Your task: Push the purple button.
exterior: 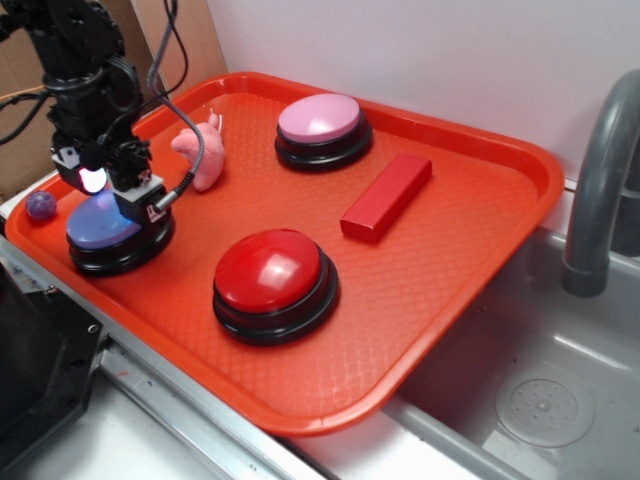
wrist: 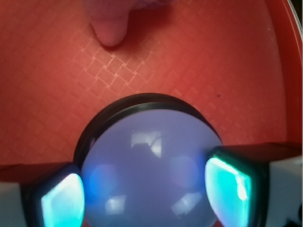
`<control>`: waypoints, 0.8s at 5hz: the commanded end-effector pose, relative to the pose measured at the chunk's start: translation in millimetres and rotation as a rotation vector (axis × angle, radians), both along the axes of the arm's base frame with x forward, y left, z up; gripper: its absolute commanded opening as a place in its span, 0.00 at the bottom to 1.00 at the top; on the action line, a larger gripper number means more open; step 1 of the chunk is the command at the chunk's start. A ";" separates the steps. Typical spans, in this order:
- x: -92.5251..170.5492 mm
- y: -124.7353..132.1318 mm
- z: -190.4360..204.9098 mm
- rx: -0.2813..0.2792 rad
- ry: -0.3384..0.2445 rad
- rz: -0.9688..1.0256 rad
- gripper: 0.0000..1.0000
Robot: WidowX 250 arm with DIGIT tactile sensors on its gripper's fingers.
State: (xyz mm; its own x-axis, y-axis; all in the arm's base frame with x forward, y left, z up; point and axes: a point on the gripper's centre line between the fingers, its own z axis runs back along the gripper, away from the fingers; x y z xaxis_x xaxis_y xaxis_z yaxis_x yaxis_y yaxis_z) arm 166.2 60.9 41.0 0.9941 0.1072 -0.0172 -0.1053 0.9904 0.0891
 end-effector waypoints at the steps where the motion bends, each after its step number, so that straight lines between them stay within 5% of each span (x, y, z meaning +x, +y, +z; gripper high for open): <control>1: -2.4 1.3 2.8 -0.020 0.005 -0.027 1.00; 2: -6.6 6.6 45.7 0.061 0.002 -0.007 1.00; 3: -10.5 11.0 70.6 0.055 -0.032 0.007 1.00; 4: -21.2 16.0 96.8 0.115 -0.003 0.083 1.00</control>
State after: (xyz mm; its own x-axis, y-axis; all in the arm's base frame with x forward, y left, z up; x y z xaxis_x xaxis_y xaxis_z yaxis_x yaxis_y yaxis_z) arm 139.3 73.4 126.2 0.9815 0.1881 -0.0348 -0.1778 0.9640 0.1976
